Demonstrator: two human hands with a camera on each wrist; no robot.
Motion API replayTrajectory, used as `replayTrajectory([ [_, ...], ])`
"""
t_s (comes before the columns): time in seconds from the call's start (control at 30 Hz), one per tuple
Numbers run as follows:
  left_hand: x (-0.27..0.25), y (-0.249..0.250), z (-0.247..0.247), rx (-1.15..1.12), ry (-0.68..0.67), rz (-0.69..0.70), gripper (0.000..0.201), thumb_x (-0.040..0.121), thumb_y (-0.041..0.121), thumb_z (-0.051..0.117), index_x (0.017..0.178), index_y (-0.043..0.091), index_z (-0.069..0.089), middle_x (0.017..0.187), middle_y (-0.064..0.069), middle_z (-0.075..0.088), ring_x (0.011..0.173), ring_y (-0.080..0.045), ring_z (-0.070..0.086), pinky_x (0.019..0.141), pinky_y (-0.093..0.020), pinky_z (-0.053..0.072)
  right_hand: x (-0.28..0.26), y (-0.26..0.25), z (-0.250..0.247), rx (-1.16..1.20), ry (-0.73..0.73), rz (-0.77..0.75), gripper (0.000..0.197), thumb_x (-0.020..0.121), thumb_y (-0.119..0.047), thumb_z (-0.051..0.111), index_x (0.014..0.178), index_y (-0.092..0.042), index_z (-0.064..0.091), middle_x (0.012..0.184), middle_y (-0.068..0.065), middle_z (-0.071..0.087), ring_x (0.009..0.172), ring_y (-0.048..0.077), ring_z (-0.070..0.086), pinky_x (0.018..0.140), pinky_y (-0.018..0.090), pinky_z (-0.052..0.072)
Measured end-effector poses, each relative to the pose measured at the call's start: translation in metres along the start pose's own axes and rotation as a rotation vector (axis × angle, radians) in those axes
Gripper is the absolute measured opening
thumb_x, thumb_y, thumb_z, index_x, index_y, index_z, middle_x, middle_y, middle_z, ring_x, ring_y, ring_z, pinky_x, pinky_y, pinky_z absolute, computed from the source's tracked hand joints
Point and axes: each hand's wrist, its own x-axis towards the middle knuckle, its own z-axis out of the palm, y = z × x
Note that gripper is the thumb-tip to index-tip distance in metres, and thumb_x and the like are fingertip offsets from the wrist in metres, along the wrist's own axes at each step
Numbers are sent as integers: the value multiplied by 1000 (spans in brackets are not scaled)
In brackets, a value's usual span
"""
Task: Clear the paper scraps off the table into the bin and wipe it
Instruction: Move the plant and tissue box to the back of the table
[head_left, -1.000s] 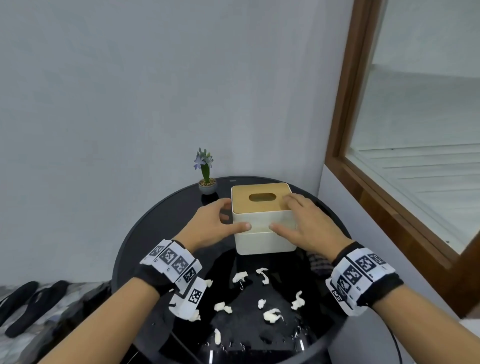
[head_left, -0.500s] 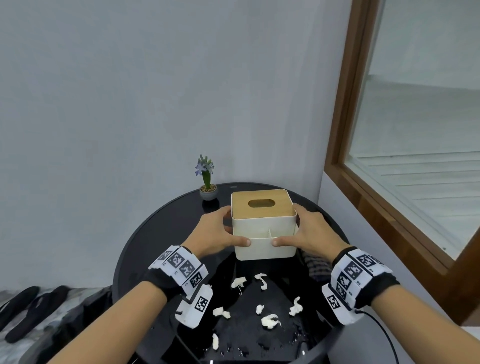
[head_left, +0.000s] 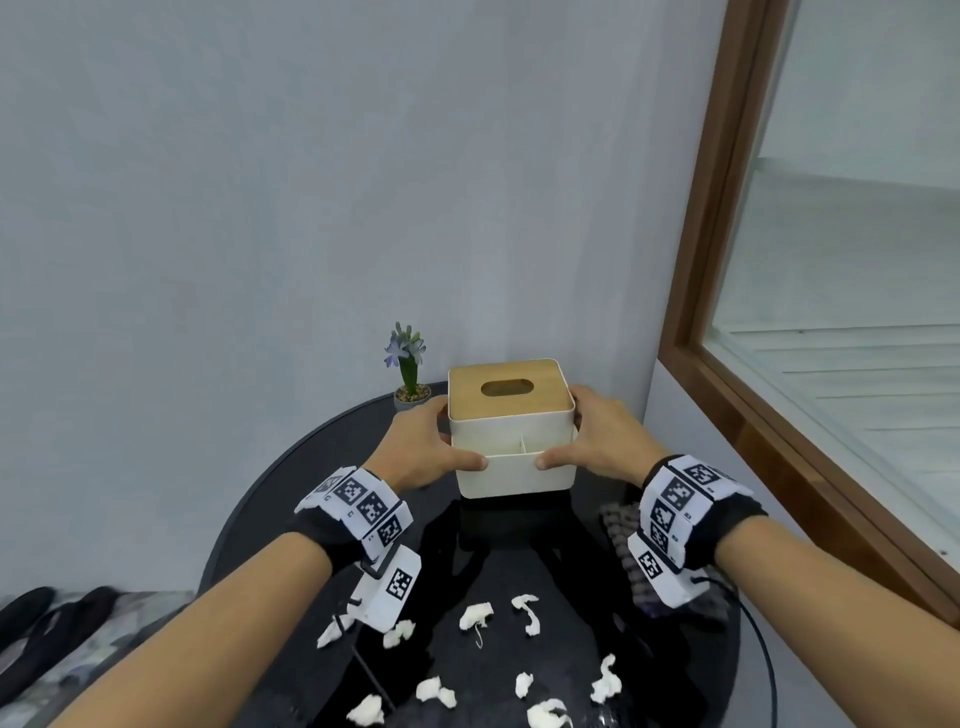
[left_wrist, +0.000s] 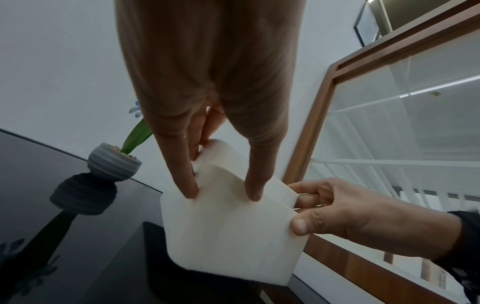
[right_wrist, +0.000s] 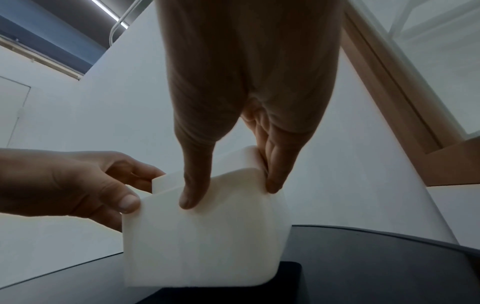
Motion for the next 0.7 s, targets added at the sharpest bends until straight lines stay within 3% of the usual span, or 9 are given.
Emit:
replayTrajectory([
  [0.13, 26, -11, -6, -19, 14, -7, 80, 55, 33, 90, 127, 29, 55, 115, 14, 66, 94, -5, 68, 85, -23, 53, 28, 1, 7, 18, 0, 3, 91, 45, -52, 88, 121, -20, 49, 108, 0, 62, 96, 18, 58, 81, 30, 50],
  [0.3, 50, -22, -7, -28, -5, -2, 71, 56, 29, 90, 120, 26, 59, 110, 11, 69, 94, -6, 69, 87, -29, 55, 52, 8, 17, 23, 12, -6, 91, 48, -49, 88, 124, -18, 49, 109, 1, 62, 97, 18, 57, 81, 30, 49],
  [0.47, 63, -28, -6, -60, 13, 10, 64, 60, 25, 90, 113, 33, 54, 111, 10, 68, 94, -7, 69, 81, -23, 55, 71, 14, 19, 33, 7, -9, 93, 47, -52, 87, 125, -18, 49, 109, -1, 62, 98, 18, 58, 84, 31, 50],
  [0.57, 71, -31, -5, -67, 20, 5, 70, 61, 26, 90, 120, 29, 54, 112, 9, 67, 94, -6, 69, 81, -23, 55, 80, 16, 18, 28, -7, -6, 97, 43, -58, 84, 125, -20, 49, 110, -2, 62, 99, 18, 59, 86, 34, 51],
  [0.7, 79, -35, -4, -56, 33, -1, 78, 62, 29, 90, 130, 24, 52, 115, 10, 65, 94, -4, 67, 73, -14, 49, 87, 18, 19, 42, -5, -2, 94, 47, -54, 85, 126, -20, 47, 111, 0, 60, 99, 17, 58, 85, 32, 50],
])
